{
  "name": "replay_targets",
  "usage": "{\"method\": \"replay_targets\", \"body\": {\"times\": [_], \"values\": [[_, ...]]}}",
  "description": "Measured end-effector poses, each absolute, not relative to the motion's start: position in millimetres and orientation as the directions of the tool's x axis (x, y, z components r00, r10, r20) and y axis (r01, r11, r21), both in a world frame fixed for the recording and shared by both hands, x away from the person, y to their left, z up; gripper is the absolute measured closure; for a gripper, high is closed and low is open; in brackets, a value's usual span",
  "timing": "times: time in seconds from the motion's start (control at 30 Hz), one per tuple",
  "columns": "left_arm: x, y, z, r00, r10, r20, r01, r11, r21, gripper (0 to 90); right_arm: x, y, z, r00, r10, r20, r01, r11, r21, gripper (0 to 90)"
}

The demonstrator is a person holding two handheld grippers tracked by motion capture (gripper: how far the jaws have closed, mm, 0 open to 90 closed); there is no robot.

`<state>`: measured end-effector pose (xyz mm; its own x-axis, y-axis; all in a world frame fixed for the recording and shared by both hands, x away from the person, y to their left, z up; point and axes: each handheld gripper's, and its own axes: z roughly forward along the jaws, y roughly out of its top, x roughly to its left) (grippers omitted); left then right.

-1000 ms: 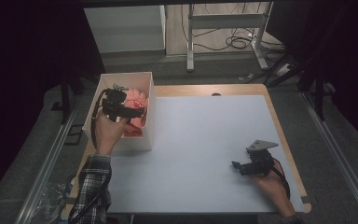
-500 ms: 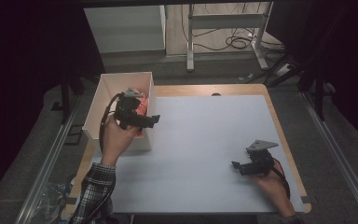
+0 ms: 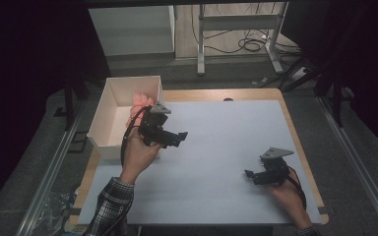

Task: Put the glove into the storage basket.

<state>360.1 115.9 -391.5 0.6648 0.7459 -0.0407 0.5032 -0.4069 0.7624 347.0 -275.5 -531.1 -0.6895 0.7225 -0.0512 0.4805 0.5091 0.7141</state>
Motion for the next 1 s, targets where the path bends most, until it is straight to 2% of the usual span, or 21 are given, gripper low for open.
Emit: {"method": "replay_targets", "body": {"times": [0.63,1.0], "values": [[343,64,-420,0.755,0.654,-0.053,0.46,-0.47,0.753,1.6,347,-276,-531,-0.689,0.722,-0.052,0.481,0.51,0.713,13.7],[337,54,-453,0.776,0.628,-0.06,0.456,-0.492,0.742,1.6,347,-275,-531,-0.689,0.723,-0.052,0.48,0.509,0.714,13.7]]}}
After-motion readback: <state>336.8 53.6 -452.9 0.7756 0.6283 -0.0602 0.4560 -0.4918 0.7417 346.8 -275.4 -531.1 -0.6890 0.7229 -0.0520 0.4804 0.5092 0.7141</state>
